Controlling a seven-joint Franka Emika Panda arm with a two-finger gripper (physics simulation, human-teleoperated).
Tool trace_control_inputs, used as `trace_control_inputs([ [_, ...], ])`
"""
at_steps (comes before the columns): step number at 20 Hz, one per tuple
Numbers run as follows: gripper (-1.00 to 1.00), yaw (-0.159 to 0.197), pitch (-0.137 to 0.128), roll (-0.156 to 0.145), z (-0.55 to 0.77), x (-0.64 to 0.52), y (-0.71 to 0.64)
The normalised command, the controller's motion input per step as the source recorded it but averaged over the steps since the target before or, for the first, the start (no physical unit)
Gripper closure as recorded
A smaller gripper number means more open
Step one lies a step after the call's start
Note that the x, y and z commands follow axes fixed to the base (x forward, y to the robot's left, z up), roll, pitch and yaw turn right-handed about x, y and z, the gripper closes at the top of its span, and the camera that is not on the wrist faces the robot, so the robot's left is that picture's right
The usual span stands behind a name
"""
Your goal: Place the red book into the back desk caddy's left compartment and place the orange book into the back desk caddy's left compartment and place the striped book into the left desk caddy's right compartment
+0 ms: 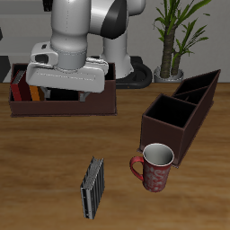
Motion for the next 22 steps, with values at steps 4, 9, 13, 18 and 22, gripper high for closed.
trace_control_inputs([
  [4,-1.0,-0.027,0.014,-0.014,-0.01,0.51,0.11],
  [9,-1.0,-0.013,0.002,-0.004,-0.12,0.54,0.2],
  [13,-1.0,-0.018,-0.013,0.023,-0.07,0.35,0.22],
  [18,-1.0,-0.011,0.0,0.025,-0.02,0.32,0.25],
  [22,-1.0,-0.057,-0.09,0.083,0.05,0.35,0.38],
])
